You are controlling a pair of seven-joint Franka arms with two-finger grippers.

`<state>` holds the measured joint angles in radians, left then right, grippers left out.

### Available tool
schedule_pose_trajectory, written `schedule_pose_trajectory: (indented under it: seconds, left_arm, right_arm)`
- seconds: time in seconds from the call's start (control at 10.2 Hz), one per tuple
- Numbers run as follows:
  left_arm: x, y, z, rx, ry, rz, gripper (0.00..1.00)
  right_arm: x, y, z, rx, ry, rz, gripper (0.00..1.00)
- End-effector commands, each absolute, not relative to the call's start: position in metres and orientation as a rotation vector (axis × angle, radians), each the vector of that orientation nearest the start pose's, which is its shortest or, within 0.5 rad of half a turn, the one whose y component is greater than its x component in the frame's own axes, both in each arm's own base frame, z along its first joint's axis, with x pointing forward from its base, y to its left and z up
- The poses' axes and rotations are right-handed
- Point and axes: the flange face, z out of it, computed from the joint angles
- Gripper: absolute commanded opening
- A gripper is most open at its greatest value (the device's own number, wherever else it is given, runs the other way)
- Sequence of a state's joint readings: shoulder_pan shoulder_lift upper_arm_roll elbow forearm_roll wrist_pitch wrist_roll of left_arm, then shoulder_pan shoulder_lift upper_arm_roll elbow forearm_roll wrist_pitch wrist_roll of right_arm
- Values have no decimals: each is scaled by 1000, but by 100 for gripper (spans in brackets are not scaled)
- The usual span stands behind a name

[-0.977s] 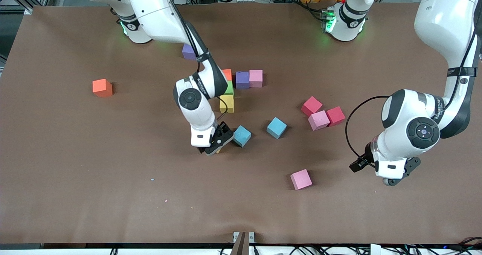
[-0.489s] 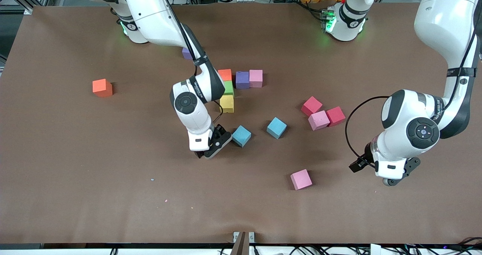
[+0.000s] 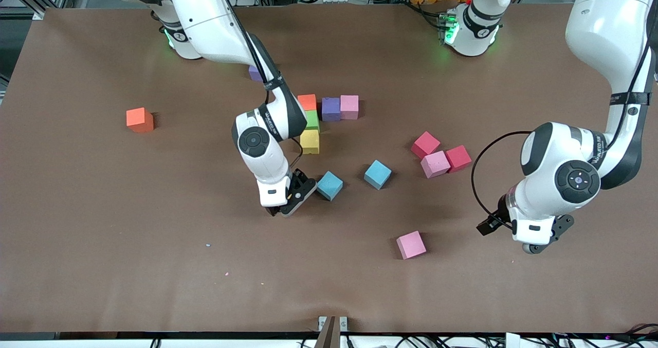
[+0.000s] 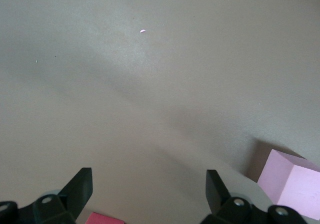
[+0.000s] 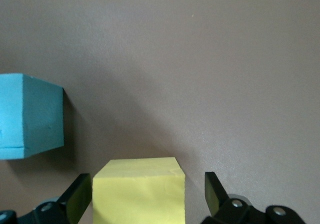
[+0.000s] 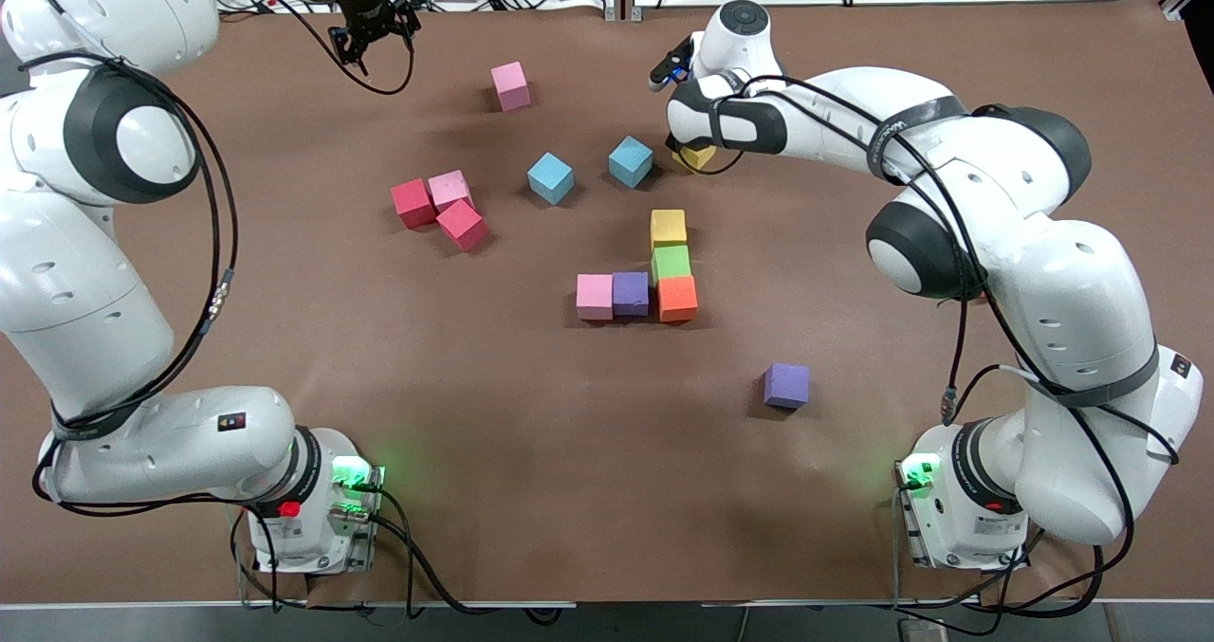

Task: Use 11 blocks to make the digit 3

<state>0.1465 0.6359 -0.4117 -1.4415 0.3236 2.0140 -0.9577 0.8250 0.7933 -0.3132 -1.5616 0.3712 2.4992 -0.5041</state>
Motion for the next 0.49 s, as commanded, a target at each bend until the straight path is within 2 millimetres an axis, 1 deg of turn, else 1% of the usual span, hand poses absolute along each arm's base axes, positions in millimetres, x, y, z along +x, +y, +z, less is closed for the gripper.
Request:
schedule_pose_trajectory:
  seconds: [0.0, 0.1, 0.2, 0.29, 0.39]
  left_arm:
    - [706, -117, 341, -2932, -949, -73, 100]
    - [706, -117, 341, -2930, -950, -73, 100]
    - [705, -117, 339, -2930, -946, -70, 100]
    - [705, -118, 339, -2930, -950, -69, 100]
    - [705, -120, 339, -2932, -948, -71, 100]
  right_arm:
    - [618, 376, 210, -2799, -1326, -294, 100]
    - [620, 372, 210, -2799, -1327, -292, 97]
    - [619, 373, 209, -2798, -1331, -289, 85]
    - [619, 373, 209, -2797, -1330, -282, 66]
    - [619, 373, 209, -2798, -1320, -263, 42]
